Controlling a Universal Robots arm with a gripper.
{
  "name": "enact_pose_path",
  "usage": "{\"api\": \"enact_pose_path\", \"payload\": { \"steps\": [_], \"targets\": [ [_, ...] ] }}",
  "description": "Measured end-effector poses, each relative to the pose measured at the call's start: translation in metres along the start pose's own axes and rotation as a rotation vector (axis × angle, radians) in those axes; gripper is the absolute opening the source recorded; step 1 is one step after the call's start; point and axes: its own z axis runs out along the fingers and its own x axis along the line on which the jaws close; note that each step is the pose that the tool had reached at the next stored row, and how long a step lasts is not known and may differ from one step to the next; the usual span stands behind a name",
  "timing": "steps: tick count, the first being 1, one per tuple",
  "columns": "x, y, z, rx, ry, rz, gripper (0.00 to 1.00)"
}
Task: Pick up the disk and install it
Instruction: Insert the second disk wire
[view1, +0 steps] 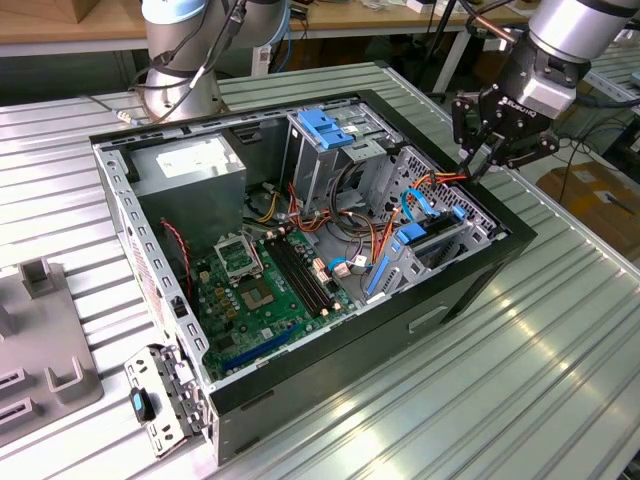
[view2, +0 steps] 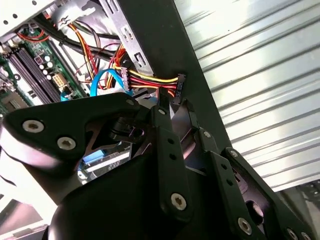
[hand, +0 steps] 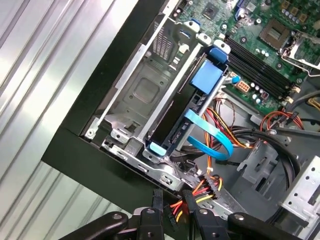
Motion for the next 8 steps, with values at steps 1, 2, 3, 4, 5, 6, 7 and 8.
{"api": "enact_pose_path", "payload": {
  "steps": [1,2,3,4,5,6,7,8],
  "targets": [
    [0.0004,-0.0006,0.0001,-0.0003,-0.0006,-0.012,0.3],
    [0.0008,-0.0012,0.0003,-0.0007,-0.0015,-0.027,0.3],
    [0.0014,-0.0021,0.0005,-0.0015,-0.0025,-0.05,0.3],
    [0.0022,-0.0031,0.0009,-0.0024,-0.0043,-0.083,0.3],
    [0.0025,-0.0036,0.0012,-0.003,-0.0053,-0.103,0.3],
    [0.0027,-0.0039,0.0015,-0.0033,-0.0061,-0.118,0.3],
    [0.0031,-0.0044,0.0019,-0.004,-0.0073,-0.141,0.3],
    [0.0033,-0.0046,0.0021,-0.0044,-0.008,-0.154,0.3]
  ]
}}
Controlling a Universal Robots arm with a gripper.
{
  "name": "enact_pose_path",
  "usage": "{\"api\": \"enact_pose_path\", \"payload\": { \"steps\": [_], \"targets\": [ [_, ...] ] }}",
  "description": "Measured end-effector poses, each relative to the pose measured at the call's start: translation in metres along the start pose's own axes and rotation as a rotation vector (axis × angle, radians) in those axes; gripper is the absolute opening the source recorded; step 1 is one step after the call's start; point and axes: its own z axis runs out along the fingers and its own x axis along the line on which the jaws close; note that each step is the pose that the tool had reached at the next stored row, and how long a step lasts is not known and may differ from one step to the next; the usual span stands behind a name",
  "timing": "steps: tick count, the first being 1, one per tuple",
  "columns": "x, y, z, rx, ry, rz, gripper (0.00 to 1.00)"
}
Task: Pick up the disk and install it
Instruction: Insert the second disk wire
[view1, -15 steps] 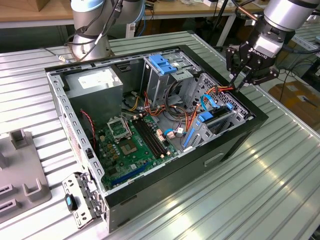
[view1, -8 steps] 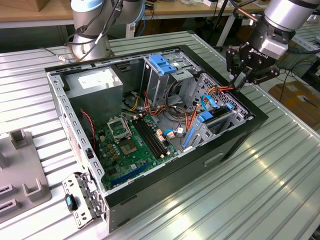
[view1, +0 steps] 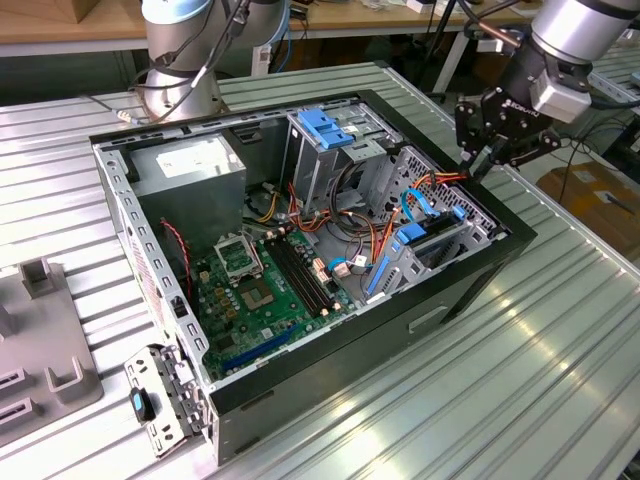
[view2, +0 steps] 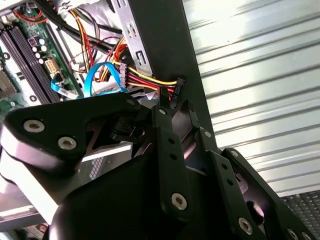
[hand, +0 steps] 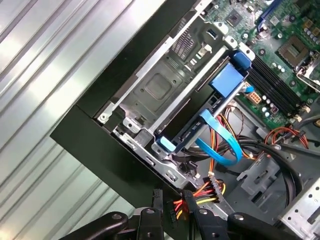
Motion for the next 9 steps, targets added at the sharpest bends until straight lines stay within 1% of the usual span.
{"api": "enact_pose_path", "payload": {
  "steps": [2,4,7,9],
  "targets": [
    [0.0003,-0.0002,0.0006,-0.001,-0.0016,-0.033,0.3],
    [0.0005,-0.0004,0.0018,-0.0028,-0.0048,-0.095,0.3],
    [0.0006,-0.0004,0.0029,-0.0044,-0.0078,-0.152,0.3],
    [0.0011,-0.0009,0.0032,-0.0056,-0.0086,-0.177,0.3]
  ]
}}
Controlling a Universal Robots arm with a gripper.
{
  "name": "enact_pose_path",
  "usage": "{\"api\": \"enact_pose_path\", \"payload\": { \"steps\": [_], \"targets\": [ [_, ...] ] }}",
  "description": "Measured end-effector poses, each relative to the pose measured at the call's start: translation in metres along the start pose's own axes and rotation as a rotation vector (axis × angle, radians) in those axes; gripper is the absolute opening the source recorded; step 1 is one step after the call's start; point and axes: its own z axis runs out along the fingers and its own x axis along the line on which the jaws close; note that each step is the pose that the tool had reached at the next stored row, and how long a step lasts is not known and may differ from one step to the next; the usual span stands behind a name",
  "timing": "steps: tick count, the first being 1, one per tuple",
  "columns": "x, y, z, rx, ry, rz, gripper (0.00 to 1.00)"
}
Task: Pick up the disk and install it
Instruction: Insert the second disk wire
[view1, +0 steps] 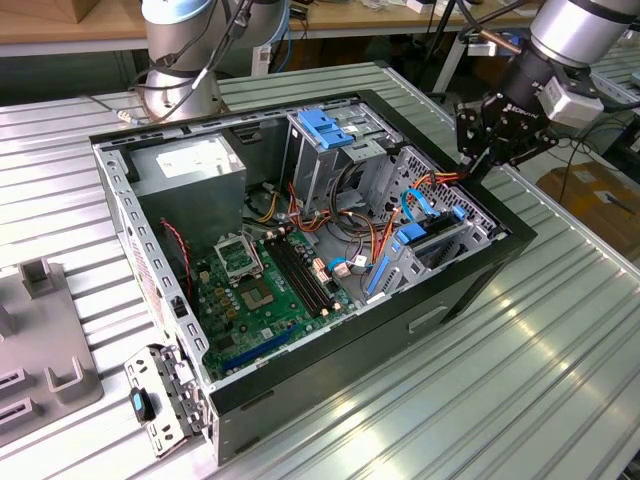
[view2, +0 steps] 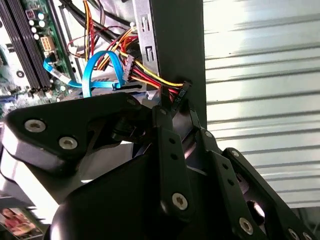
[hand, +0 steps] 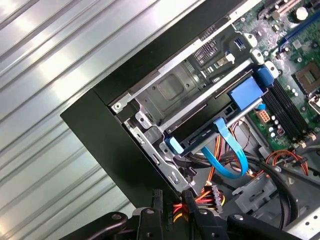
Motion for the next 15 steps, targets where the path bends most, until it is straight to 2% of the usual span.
{"api": "enact_pose_path", "payload": {
  "steps": [2,5,8,15],
  "targets": [
    [0.0008,-0.0026,0.0003,-0.0006,0.0001,-0.003,0.3],
    [-0.002,-0.0082,0.0007,-0.0007,0.0002,-0.003,0.3],
    [0.0002,-0.0116,0.0008,-0.0008,0.0003,-0.003,0.3],
    [0.0006,-0.012,0.0008,-0.0008,0.0003,-0.003,0.3]
  ]
}}
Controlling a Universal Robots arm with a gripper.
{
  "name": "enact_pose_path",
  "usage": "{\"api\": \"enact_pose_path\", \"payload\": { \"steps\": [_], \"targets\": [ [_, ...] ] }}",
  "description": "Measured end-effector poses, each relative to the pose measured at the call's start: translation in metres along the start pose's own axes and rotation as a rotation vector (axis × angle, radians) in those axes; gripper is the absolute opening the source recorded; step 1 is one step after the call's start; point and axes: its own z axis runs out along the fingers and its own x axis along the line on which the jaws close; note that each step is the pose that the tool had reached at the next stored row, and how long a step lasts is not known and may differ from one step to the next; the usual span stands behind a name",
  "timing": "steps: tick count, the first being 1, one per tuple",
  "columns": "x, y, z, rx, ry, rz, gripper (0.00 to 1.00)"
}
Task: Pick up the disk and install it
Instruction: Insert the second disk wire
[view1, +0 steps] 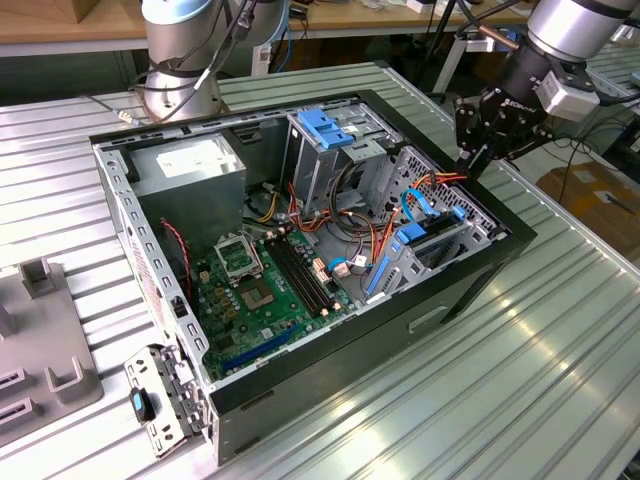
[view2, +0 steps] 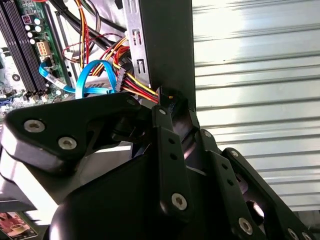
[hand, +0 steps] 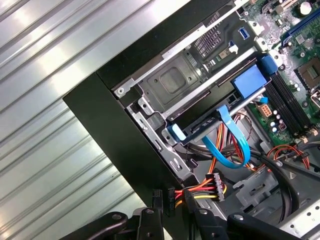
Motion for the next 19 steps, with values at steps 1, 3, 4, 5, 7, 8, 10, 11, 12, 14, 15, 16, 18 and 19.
{"api": "enact_pose_path", "payload": {
  "steps": [1,3,4,5,7,8,10,11,12,14,15,16,18,19],
  "targets": [
    [0.0,0.0,0.0,0.0,0.0,0.0,0.3],
    [0.0,0.0,0.0,0.0,0.0,0.0,0.28],
    [0.0001,0.0,0.0,0.0,0.0,0.0,0.21],
    [0.0001,0.0,0.0,0.0,0.0,0.0,0.21],
    [0.0001,-0.0001,-0.0001,-0.0001,0.0001,0.0,0.19],
    [0.0001,-0.0001,-0.0001,-0.0001,0.0001,0.0,0.16],
    [0.0002,-0.0001,0.0,0.0,0.0,0.0,0.16],
    [0.0002,-0.0001,0.0,0.0,0.0,0.0,0.16],
    [0.0002,-0.0002,0.0,0.0,0.0,0.0,0.16],
    [0.0003,-0.0002,0.0,0.0,0.0,0.0,0.16],
    [0.0003,-0.0002,0.0,0.0,0.0,0.0,0.16],
    [0.0003,-0.0002,-0.0003,0.0001,-0.0001,0.0,0.16],
    [0.0002,-0.0003,-0.0025,0.0001,0.0,0.0,0.16],
    [0.0002,-0.0004,-0.0039,0.0001,0.0,0.0,0.16]
  ]
}}
